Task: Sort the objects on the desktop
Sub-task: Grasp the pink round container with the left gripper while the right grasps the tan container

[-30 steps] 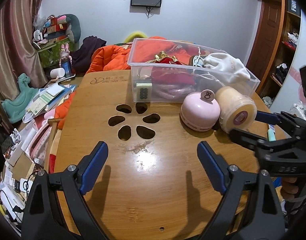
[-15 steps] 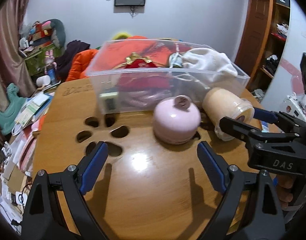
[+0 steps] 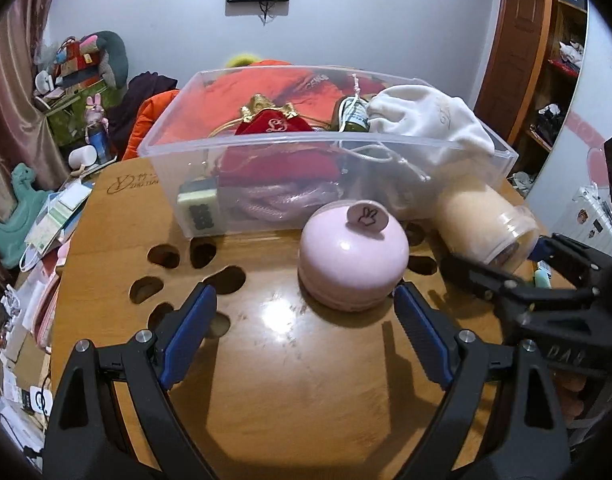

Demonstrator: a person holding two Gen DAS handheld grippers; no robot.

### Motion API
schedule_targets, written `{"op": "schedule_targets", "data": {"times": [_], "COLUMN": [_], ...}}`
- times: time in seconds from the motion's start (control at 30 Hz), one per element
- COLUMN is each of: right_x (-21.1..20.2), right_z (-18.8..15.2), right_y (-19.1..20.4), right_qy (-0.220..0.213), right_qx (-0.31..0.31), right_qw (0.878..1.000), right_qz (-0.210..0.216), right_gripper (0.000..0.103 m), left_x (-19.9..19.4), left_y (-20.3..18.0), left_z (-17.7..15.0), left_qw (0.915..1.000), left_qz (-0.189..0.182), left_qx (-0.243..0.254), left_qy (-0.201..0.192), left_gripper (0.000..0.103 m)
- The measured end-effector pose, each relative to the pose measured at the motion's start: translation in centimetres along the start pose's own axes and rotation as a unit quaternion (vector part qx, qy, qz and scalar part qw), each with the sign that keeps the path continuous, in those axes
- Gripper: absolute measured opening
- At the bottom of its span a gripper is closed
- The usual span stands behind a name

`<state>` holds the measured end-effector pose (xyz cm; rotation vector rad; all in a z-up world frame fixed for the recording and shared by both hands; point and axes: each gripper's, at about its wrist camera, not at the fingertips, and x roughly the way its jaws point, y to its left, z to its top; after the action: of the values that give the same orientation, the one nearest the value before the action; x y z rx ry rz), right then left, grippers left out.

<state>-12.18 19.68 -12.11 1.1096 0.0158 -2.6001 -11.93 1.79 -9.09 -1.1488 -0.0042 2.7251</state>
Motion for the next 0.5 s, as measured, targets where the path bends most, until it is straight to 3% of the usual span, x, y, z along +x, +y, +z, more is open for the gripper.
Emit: {"op": "schedule_targets", "data": {"times": [0.3, 0.5], "right_x": [-1.3, -2.0], "right_z": [-1.1, -1.2], "right_y": [-1.9, -3.0], "right_qy": [-0.016, -0.015], "right_qx": [0.014, 0.027], "right_qw": [1.0, 0.999], "right_qz": [-0.018, -0.016], "right_gripper": [0.066, 0.066], "left_x": [0.8, 2.3], "left_y": [-1.7, -3.1], "left_z": [0.8, 1.6], "left_qw": [0.9997, 0.9991], "left_qz": [-0.003, -0.011], "left_qx": [0.023, 0.03], "left_qy": [-0.001, 0.029], "left_gripper": [0.091, 0.091]}}
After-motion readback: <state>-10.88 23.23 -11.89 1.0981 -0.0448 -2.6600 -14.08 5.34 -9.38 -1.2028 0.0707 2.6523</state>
